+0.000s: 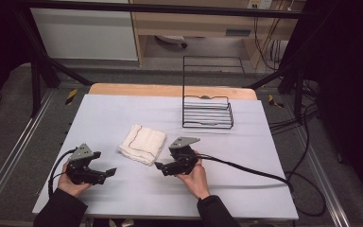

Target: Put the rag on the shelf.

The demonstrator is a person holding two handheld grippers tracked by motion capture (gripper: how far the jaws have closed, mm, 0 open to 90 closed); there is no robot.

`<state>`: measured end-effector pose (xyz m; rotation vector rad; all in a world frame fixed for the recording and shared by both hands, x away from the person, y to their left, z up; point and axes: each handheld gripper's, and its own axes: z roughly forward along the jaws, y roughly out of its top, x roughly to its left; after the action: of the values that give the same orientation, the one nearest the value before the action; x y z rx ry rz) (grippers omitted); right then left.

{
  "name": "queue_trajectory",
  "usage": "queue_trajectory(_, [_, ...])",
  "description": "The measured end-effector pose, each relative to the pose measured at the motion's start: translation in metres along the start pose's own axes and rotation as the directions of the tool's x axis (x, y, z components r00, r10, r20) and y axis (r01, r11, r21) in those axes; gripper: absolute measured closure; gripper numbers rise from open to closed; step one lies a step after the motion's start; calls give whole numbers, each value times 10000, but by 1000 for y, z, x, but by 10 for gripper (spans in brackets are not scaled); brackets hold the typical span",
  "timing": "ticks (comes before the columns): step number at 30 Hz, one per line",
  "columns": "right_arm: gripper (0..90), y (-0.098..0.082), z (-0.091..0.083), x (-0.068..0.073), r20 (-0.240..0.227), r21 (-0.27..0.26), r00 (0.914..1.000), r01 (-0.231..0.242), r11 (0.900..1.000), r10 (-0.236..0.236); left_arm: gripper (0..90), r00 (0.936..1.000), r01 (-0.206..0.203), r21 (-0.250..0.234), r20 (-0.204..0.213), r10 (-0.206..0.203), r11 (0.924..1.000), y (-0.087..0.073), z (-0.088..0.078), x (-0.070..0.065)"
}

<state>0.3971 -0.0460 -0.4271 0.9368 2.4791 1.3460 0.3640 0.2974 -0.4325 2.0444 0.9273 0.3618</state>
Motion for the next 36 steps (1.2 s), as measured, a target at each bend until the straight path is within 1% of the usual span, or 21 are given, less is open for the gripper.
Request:
queue_trajectory(2, [247,3,6,2,-89,46,9999,101,9999,-100,49,10000,23,-10,4,-23,10000,0,0,0])
queue_trajectory(3, [261,4,9,3,-82,145,9997,222,9996,-221,49,10000,7,4,12,-7,10000,0,0,0])
queue_trajectory(8, [406,10,22,9,-251,373,9980,582,9976,-573,49,10000,-43,12,28,43,10000,0,0,0])
queue_trajectory(9, [429,12,25,11,-297,412,9980,567,9975,-555,50,10000,-23,7,40,23,10000,0,0,0])
queue_trajectory(10, [429,12,25,11,-297,412,9980,567,9975,-555,50,10000,-20,4,43,20,10000,0,0,0])
queue_trajectory(11, [477,14,31,13,-301,502,9968,753,9959,-738,51,10000,-13,-2,44,13,10000,0,-1,0])
queue_trajectory(13, [515,14,36,14,-380,593,9970,696,9958,-674,51,10000,-31,-1,46,31,10000,0,-1,-1])
queue_trajectory(15, [545,13,42,15,-331,756,9972,687,9948,-664,52,10000,-30,-6,59,30,10000,-1,-1,-1])
queue_trajectory(17, [578,12,46,16,-339,919,9969,739,9930,-711,52,10000,-34,-2,62,34,10000,-1,-1,0])
queue_trajectory(19, [599,11,51,16,-274,1074,9954,946,9897,-922,54,10000,-13,9,57,13,10000,-1,-1,0])
queue_trajectory(24, [659,10,54,16,-155,1065,9951,983,9894,-972,55,10000,-22,-11,40,22,10000,-1,-1,0])
queue_trajectory(25, [678,8,55,18,-64,1067,9935,1140,9877,-1140,56,10000,-18,-3,33,18,10000,-1,-1,0])
queue_trajectory(27, [701,7,55,18,9,1068,9913,1309,9856,-1317,56,10000,-33,2,31,33,10000,-1,-1,0])
queue_trajectory(30, [719,7,55,19,93,1062,9914,1285,9860,-1302,56,10000,-41,-3,27,41,10000,0,-1,-1])
queue_trajectory(33, [750,6,56,21,237,1061,9888,1440,9839,-1473,57,10000,-23,9,25,23,10000,0,-1,0])
queue_trajectory(36, [808,6,56,21,393,1119,9853,1612,9806,-1664,57,10000,-27,8,25,27,10000,0,-1,0])
